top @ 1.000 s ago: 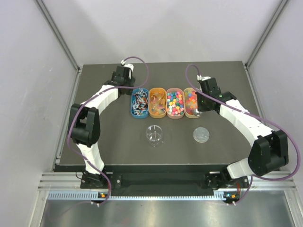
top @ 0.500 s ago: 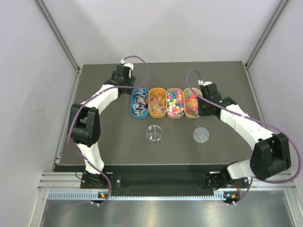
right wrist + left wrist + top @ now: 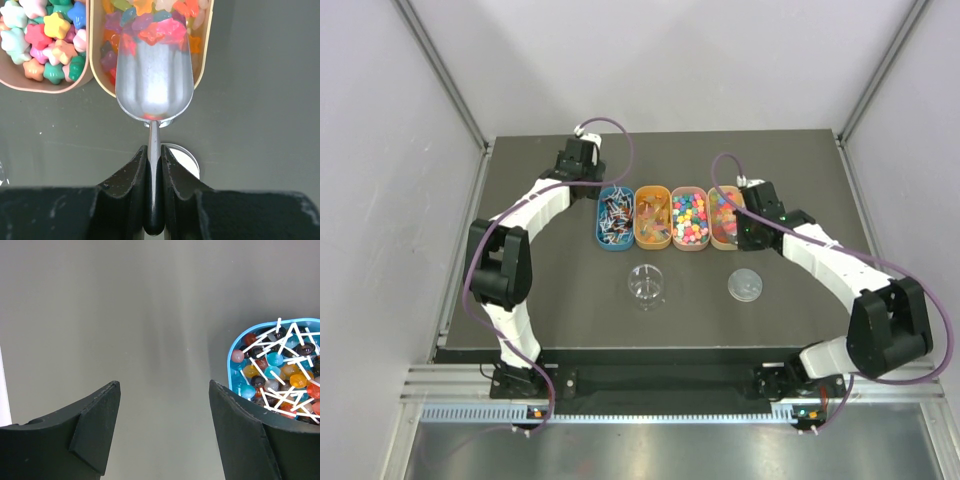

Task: Pack the candies
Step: Scoop the fake candies from the storage box.

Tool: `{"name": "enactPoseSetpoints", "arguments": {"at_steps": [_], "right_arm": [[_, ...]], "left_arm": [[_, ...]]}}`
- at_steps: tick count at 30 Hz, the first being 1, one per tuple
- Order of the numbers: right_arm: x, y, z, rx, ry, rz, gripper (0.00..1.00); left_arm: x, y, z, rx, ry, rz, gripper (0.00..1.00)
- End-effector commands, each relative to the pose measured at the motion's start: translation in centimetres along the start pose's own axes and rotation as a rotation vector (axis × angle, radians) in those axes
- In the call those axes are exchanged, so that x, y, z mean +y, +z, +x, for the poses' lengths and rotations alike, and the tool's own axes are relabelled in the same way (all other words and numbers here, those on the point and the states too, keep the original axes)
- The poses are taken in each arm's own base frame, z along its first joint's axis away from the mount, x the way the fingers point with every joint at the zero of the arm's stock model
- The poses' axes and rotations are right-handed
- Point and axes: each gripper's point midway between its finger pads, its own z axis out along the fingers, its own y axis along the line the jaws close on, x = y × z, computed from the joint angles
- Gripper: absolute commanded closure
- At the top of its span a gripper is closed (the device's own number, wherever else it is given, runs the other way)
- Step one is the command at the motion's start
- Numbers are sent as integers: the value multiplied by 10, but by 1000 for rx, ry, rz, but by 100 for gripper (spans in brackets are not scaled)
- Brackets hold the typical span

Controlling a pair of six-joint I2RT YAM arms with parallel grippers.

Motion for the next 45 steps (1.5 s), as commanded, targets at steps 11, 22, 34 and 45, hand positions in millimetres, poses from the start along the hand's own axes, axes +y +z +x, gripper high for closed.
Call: {"name": "enactPoseSetpoints", "arguments": {"at_steps": [11,22,34,45], "right_arm": [[15,22,6,62,-9,-47,100],[12,35,-13,32,-4,-40,100],[8,52,-43,-4,11,-34,100],[1,71,-33,31,2,-31,100]], "left_arm": [[3,-4,2,-6,-26,-2,24],[-2,-1,7,17,-25,16,24],[-4,1,15,46,-23,21,25],[-3,2,23,67,-11,12,25]]}}
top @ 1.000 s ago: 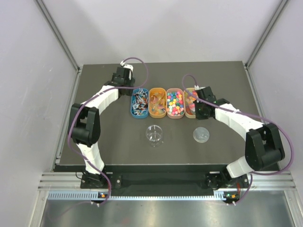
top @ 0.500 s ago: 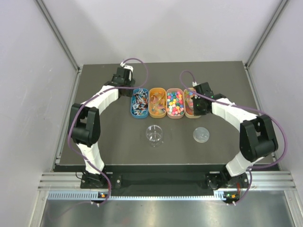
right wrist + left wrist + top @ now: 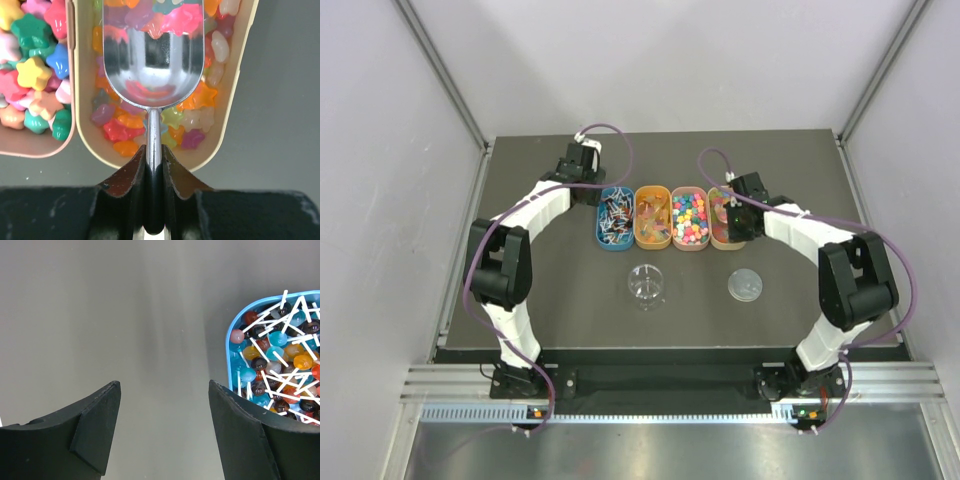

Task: Pack the candies
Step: Scoop the fake candies from the storage box.

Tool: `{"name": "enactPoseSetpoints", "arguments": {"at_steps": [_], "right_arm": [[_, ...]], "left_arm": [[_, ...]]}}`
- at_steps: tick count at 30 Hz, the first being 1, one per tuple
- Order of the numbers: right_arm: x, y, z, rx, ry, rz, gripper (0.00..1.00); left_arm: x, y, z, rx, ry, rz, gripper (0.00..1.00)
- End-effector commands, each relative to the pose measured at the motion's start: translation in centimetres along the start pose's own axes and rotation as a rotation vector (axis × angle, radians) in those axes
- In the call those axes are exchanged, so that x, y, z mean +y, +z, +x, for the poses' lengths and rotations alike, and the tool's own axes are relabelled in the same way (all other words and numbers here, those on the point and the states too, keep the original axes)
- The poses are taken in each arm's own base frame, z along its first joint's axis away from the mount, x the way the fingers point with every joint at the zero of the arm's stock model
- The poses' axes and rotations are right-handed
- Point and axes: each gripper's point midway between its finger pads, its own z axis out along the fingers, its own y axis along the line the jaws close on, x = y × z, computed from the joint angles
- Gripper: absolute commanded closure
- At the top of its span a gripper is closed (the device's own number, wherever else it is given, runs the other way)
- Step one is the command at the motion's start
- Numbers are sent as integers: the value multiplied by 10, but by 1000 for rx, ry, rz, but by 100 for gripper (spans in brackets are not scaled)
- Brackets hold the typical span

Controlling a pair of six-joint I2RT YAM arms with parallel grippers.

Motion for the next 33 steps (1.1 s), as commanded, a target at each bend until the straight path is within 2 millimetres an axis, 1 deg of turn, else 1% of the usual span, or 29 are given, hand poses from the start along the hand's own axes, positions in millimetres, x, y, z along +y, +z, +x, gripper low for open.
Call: {"name": "enactPoseSetpoints", "arguments": {"at_steps": [1,8,12,13,14,15,16,17,18,19,20,21,23,24,26,27,28,30,33], "right_arm": [[-2,5,-22,-56,-2,-17,100],[2,9,-19,-63,-35,-48,100],[4,10,-11,-61,-58,-65,100],[3,11,-6,-54,-59,-66,100],[3,11,-9,-74,-63,-69,100],[3,11,-9,-84,-70,-70,100],[2,12,-4,-79,-74,-70,100],[1,13,-6,-95,-76,-69,100],[1,12,-7,-107,-80,-69,100],[0,13,-3,-105,-83,-65,100],[-1,13,-5,-122,-85,-64,100],[0,12,-6,-133,-87,-66,100],[-1,11,-5,-145,-91,-65,100],[-1,8,-9,-168,-90,-65,100],[-2,8,-7,-179,-96,-60,100],[-2,4,-13,-212,-100,-61,100],[-3,5,-8,-215,-107,-57,100],[-4,1,-10,-243,-116,-58,100],[-4,-3,-8,-272,-116,-61,100]], "left_arm": [[2,2,2,5,-7,-9,25],[1,1,5,22,-5,-7,25],[4,-3,6,31,3,-17,25],[6,-4,7,31,10,-25,25],[8,-6,8,34,11,-29,25],[8,-8,8,33,13,-30,25],[9,-10,10,36,22,-31,25],[10,-11,10,33,24,-34,25],[10,-10,16,42,31,-35,25],[12,-13,16,39,41,-37,25],[13,-14,16,38,45,-40,25],[14,-14,20,41,60,-41,25],[16,-17,20,35,75,-45,25],[17,-17,21,34,85,-50,25],[19,-18,21,27,96,-56,25],[20,-19,21,26,105,-59,25],[21,-18,20,18,107,-63,25],[23,-18,21,18,129,-69,25],[26,-15,20,5,165,-81,25]]}}
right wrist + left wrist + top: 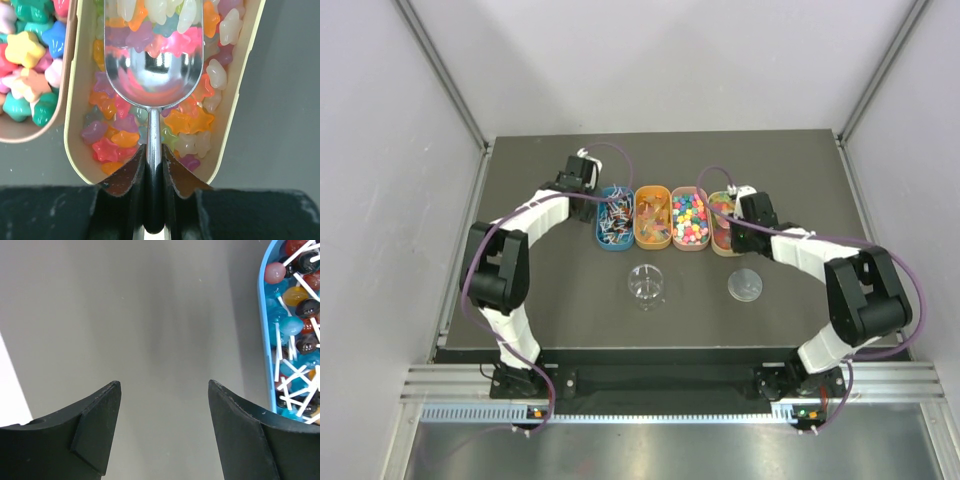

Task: Pack the candies
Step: Scoop the fake candies from the storage box.

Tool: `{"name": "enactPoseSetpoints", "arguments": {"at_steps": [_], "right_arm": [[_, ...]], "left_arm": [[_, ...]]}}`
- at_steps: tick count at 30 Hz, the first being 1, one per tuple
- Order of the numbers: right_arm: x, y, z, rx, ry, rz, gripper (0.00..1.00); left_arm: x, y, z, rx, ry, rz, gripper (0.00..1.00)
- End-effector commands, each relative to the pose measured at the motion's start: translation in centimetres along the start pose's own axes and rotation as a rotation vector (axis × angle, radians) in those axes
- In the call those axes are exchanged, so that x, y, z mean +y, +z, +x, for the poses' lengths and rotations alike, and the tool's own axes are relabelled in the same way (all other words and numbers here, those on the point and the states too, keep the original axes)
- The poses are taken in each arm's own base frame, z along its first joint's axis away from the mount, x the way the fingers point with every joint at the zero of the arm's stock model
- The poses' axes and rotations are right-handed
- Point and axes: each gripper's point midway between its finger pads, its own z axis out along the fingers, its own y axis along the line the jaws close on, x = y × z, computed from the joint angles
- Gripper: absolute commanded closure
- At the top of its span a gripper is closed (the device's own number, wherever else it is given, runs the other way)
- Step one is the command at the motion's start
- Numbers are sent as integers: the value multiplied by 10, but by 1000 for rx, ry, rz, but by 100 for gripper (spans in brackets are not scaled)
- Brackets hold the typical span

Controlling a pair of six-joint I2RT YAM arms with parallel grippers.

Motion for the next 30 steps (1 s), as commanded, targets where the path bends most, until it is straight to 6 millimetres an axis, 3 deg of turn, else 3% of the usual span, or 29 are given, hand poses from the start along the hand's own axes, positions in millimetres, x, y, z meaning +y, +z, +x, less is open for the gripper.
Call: {"name": "enactPoseSetpoints", "arguments": {"at_steps": [1,9,23,26,30], "right_arm": [[2,-15,-24,-130,-19,-16,100],[11,-35,-52,-303,-53,-41,100],[3,-61,-42,-383,-62,-10,100],[1,-77,-50,-435,-67,-5,100],[11,-121,-83,-579,-195,-49,100]], "left_arm": [[20,-12,-24,-104,31,-64,25],[31,-1,-29,-125,54,-115,24],[38,-1,-41,-146,46,-149,23],[40,-3,-45,-155,41,-154,23],[44,-9,-45,-165,29,-164,23]]}}
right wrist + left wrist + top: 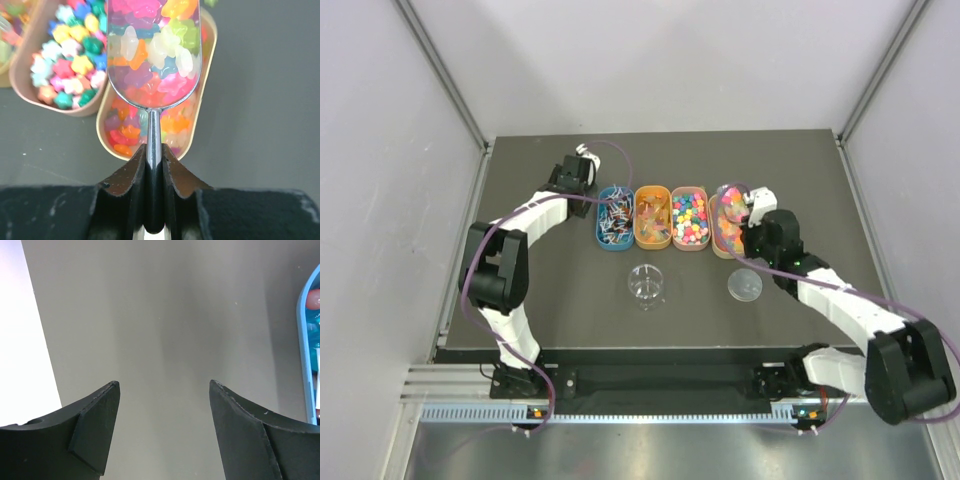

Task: Pack the candies
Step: Scoop the fake candies from the storage box, then place the fake candies in the packing bottle.

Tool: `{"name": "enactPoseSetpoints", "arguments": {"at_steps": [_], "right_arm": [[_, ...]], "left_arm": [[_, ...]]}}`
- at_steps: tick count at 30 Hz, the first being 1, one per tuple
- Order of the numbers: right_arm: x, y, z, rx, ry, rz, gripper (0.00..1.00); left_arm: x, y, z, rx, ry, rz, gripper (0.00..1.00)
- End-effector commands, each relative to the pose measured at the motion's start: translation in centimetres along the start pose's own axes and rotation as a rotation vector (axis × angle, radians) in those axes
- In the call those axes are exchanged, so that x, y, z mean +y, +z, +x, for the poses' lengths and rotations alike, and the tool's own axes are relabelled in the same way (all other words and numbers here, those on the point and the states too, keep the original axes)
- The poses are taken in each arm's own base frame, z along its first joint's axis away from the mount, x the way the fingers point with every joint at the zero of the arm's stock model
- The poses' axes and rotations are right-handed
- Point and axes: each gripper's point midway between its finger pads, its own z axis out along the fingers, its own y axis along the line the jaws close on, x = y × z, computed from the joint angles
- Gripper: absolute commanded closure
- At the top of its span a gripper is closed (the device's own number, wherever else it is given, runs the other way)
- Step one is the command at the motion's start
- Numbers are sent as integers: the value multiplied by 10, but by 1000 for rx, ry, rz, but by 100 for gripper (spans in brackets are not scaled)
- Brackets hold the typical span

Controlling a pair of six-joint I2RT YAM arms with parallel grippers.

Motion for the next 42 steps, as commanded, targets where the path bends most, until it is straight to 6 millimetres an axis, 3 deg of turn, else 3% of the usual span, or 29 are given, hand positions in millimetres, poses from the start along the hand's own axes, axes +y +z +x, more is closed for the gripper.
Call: {"name": "enactPoseSetpoints", "arguments": {"at_steps": [1,4,8,9,13,15,16,20,31,37,42], "right_arm": [[12,-36,-81,-274,-136,-84,100],[37,-60,-88,-317,-294,-243,100],[67,-89,-68,-311,-523,-453,100],[77,-96,-54,-268,-555,-527,100],[87,-108,-34,-205,-684,-618,100],[94,-112,-33,-202,-781,-672,100],[95,-116,-21,-150,-802,-706,100],[103,-114,-22,-80,-907,-766,100],[132,-104,-28,23,-1183,-814,100],[131,-99,-26,109,-1266,-777,100],[131,-101,-38,130,-1294,-751,100]], "left_arm": [[22,-12,-27,-85,-55,-58,23],[25,-19,-18,-80,-76,-61,21],[43,-37,-7,-81,-131,-59,17],[51,-48,-7,-90,-157,-61,17],[73,-68,2,-110,-211,-78,17],[75,-79,9,-125,-218,-82,17],[76,-82,11,-130,-221,-83,17],[76,-97,19,-155,-250,-70,17],[79,-108,29,-187,-262,-86,17],[81,-113,25,-216,-283,-84,17],[79,-115,25,-228,-305,-78,17]]}}
